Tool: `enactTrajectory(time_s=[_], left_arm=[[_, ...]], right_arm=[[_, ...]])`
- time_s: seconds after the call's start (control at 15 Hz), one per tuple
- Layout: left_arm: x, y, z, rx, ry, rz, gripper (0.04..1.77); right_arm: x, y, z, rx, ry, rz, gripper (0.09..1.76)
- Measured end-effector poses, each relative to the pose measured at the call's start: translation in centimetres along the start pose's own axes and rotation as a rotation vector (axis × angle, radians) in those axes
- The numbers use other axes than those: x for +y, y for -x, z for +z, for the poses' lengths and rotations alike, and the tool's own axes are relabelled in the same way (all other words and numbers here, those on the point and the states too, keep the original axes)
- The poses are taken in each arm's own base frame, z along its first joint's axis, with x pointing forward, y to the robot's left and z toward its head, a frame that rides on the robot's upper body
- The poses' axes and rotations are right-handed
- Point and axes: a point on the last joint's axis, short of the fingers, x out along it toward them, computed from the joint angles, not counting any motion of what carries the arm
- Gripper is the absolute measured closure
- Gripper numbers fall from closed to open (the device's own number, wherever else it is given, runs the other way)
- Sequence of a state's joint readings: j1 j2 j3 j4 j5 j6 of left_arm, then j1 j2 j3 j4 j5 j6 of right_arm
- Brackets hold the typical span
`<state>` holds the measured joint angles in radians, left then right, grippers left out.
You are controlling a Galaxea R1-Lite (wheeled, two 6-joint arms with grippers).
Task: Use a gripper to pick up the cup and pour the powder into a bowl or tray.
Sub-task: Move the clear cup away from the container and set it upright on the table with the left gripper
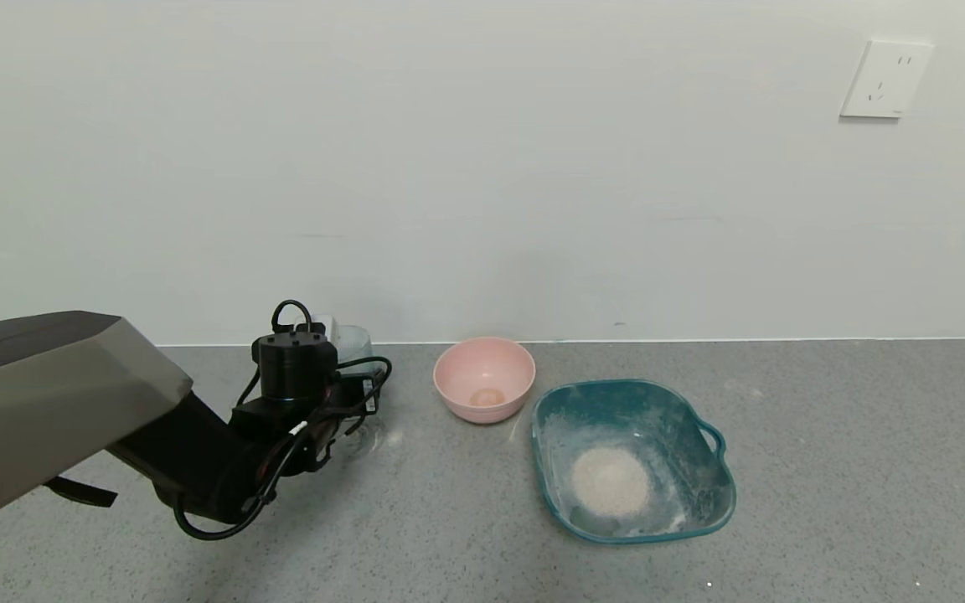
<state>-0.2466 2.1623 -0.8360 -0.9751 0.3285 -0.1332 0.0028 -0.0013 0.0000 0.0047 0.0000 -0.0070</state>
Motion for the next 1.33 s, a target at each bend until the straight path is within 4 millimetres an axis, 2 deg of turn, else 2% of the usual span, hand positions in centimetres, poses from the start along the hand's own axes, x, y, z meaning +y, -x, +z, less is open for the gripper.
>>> enactTrajectory(time_s=[0.67,1.07,1.33], left_arm=[[-0.5,-1.4,-3.0,0.015,-0.014,-0.006,0.52],[-0.5,-1.5,-3.4,0.024,-0.018,-0.006,0.52],[-0.5,-1.4,-3.5,0.035,-0.023,-0.006,0.34]], right_arm=[[0.0,0.0,0.0,0.000,0.000,0.000,0.14],[0.0,0.0,0.0,0.000,0.000,0.000,0.14],[0.0,0.0,0.0,0.000,0.000,0.000,0.14]])
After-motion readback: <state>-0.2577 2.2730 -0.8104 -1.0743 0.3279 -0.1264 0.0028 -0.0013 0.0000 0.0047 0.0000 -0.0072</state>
